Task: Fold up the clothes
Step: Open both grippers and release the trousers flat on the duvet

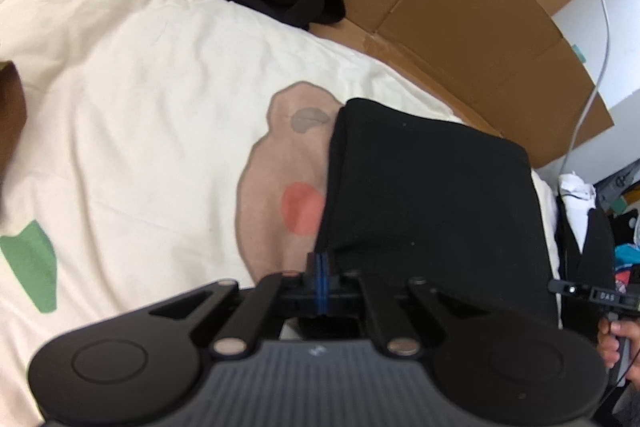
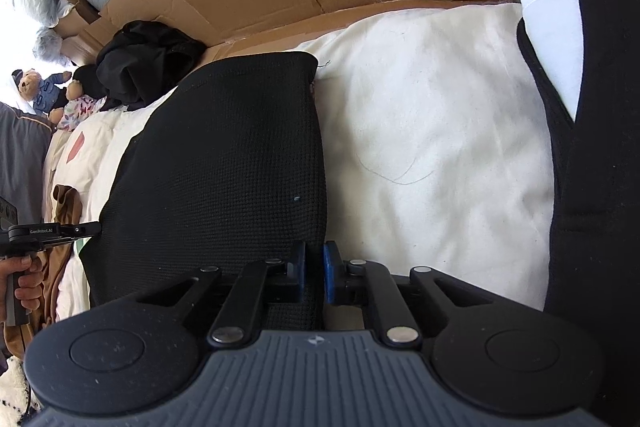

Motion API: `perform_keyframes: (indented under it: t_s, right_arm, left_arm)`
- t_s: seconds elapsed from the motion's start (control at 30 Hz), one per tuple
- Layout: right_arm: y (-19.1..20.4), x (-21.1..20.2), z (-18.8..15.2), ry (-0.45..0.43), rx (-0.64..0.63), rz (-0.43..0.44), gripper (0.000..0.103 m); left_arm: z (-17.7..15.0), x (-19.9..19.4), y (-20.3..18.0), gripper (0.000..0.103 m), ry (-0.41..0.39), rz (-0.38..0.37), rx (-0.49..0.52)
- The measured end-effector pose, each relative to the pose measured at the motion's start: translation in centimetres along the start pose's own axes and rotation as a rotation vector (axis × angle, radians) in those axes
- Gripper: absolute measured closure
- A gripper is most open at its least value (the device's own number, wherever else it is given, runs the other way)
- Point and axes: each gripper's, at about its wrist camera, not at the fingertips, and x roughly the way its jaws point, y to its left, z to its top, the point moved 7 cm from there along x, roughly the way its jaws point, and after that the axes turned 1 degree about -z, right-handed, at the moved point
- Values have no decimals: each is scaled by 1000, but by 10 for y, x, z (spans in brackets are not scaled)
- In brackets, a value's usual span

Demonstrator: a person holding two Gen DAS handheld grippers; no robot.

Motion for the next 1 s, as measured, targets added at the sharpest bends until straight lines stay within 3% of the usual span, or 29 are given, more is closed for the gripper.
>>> perform_keyframes:
  t_s: [0.07,0.17,0.3,0.47,0.53,0.57,0.6,0.67,0.77,0.8,1.0]
  right_arm:
    - [0,-1,1,1,13,0,88]
    - [0,-4,-1,-1,18,3,66]
    - [-2,-11,-7,-2,30,21,61]
    - [-6,-13,-15,17,35,18,57]
    - [-6,-14,-18,25,32,24,57]
    - [-6,-13,-20,32,26,27,57]
    - [-6,-13,-22,40,15,26,57]
    - [-4,-10,-26,55,-9,27,58]
    - [-2,-8,-30,70,-33,42,86]
    - [-1,-8,-30,70,-43,41,91]
    - [1,-9,-29,67,-63,31,96]
  left_arm:
    - [-2,-4,3,82,-8,-36,-42]
    - [-7,-14,1,78,-20,-94,-47]
    - [-15,-22,-8,61,-28,-151,-21]
    - [-28,-25,-18,47,-30,-154,49]
    - [-30,-24,-20,48,-26,-148,74]
    - [-31,-21,-20,59,-20,-134,86]
    - [-32,-19,-19,97,-15,-122,95]
    - [-32,-16,-15,99,-4,-125,86]
    - [-28,-14,-9,99,-20,-107,75]
    - [-27,-16,-7,99,-23,-105,64]
    - [-31,-11,2,96,-44,-52,57]
